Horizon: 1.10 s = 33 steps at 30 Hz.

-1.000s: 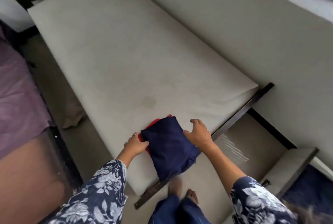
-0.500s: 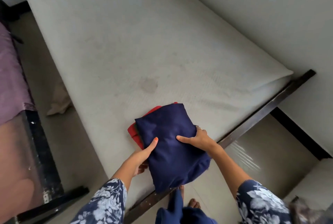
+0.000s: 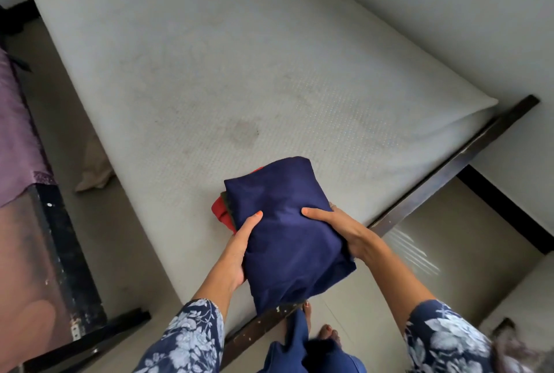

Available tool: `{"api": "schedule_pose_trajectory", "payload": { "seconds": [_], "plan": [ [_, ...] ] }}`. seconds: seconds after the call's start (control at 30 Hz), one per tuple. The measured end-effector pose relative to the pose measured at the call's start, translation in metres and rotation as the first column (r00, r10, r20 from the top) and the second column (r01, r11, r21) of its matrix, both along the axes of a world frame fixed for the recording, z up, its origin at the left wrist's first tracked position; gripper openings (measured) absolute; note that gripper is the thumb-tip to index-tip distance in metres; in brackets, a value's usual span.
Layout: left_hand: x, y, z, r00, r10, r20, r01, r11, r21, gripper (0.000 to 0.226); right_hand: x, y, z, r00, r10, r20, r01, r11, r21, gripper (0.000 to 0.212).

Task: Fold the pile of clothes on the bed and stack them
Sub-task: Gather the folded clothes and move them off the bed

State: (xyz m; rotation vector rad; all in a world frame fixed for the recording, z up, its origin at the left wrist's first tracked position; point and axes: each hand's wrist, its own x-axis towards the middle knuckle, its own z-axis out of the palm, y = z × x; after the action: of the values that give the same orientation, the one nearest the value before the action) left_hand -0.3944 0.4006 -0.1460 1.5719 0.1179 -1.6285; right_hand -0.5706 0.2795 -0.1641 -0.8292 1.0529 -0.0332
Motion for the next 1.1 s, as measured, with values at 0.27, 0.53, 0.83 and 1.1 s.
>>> {"api": "schedule_pose_trajectory", "payload": {
  "seconds": [0.27,0.53,0.83,1.1],
  "plan": [
    [-0.029,-0.050,0.067,0.974,-0.221,0.044,0.222,0.975,-0.027,0.051,-0.062,-0.010,0.065,0.968,-0.234,0.085,0.237,0.971,-0.027,0.053],
    [-0.136,-0.099,0.127,0.864,-0.500,0.059,0.504,0.859,-0.088,0.046,-0.182,0.018,0.128,0.818,-0.567,0.097,0.571,0.821,-0.021,0.044],
    [-0.317,-0.099,0.146,0.594,-0.804,0.010,0.798,0.588,-0.130,0.046,-0.343,0.110,0.154,0.495,-0.866,0.075,0.868,0.489,-0.088,0.061],
    [-0.454,-0.038,0.128,0.265,-0.963,-0.057,0.960,0.269,-0.080,0.049,-0.440,0.232,0.130,0.175,-0.984,0.013,0.984,0.174,-0.048,0.068]
  ]
}}
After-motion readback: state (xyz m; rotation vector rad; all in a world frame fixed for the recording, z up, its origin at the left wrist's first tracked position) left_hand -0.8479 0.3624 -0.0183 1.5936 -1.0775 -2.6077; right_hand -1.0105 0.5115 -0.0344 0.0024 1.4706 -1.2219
